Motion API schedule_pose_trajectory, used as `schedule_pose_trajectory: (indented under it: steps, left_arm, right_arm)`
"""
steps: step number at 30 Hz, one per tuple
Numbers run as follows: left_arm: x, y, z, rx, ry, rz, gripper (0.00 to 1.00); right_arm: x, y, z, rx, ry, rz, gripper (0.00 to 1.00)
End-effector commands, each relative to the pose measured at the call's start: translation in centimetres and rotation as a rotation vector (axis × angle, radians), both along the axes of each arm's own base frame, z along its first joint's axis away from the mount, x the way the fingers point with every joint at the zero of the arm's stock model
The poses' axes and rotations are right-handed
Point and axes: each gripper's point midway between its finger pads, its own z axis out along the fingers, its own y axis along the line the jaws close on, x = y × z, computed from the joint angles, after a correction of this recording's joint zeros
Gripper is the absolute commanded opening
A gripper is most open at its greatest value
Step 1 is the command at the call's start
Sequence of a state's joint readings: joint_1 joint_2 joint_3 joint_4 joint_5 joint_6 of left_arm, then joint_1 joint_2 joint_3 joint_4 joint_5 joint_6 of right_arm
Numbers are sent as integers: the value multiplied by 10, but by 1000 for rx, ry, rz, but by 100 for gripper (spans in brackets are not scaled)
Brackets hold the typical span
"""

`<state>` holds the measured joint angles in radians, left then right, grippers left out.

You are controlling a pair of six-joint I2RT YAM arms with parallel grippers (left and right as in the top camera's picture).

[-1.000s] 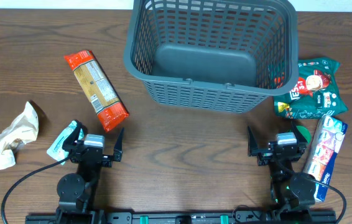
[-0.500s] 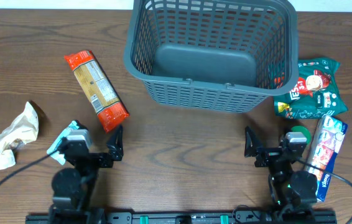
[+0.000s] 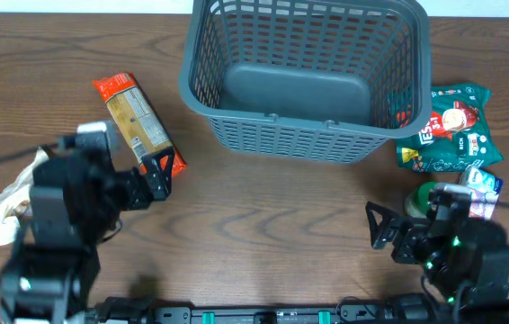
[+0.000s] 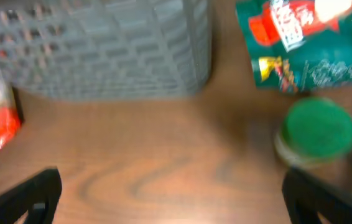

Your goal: Pack container

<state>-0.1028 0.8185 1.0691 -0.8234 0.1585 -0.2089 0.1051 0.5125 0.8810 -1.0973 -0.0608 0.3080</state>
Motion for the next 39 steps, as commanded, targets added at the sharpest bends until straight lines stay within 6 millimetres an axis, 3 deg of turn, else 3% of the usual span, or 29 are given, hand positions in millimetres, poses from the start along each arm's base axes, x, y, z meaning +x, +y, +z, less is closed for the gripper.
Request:
schedule_pose_trajectory:
  steps: [1, 4, 7, 8, 9, 11, 13, 19, 25, 26, 29, 30, 39]
  left_arm:
    - [5, -5, 21, 64, 86, -74, 99]
    - [2, -4, 26, 102, 209, -102, 99]
    - [-4, -3, 30, 112, 323, -112, 99]
    - [-8, -3, 32, 113, 368, -114, 99]
    - [-11, -3, 36, 114, 402, -116, 98]
    - [-13, -3, 41, 119, 413, -122, 98]
    - [-10, -3, 44, 103, 402, -105, 99]
    - [-3, -4, 48, 72, 378, -69, 98]
    - [18, -16, 59, 92, 277, -121, 56]
    - [22, -20, 60, 102, 264, -144, 55]
    - [34, -34, 57, 131, 245, -195, 31]
    - [38, -36, 54, 149, 249, -197, 27]
    - [67, -63, 22, 261, 305, -277, 24]
  right_arm:
    - [0, 3, 26, 12, 89, 3, 99]
    - [-1, 6, 39, 7, 187, 24, 99]
    - [5, 27, 55, 69, 207, 135, 99]
    - [7, 34, 60, 62, 196, 197, 90]
    - [10, 34, 62, 48, 194, 214, 57]
    - [14, 30, 59, 44, 212, 175, 26]
    - [17, 25, 55, 37, 231, 134, 9]
    - [21, 5, 47, -56, 262, 55, 1]
    - [29, 2, 34, -75, 331, 37, 1]
    - [31, 2, 31, -77, 352, 37, 1]
    - [40, 3, 18, -83, 414, 39, 1]
    - [44, 3, 14, -84, 434, 39, 1]
    - [82, 7, -8, -87, 472, 40, 1]
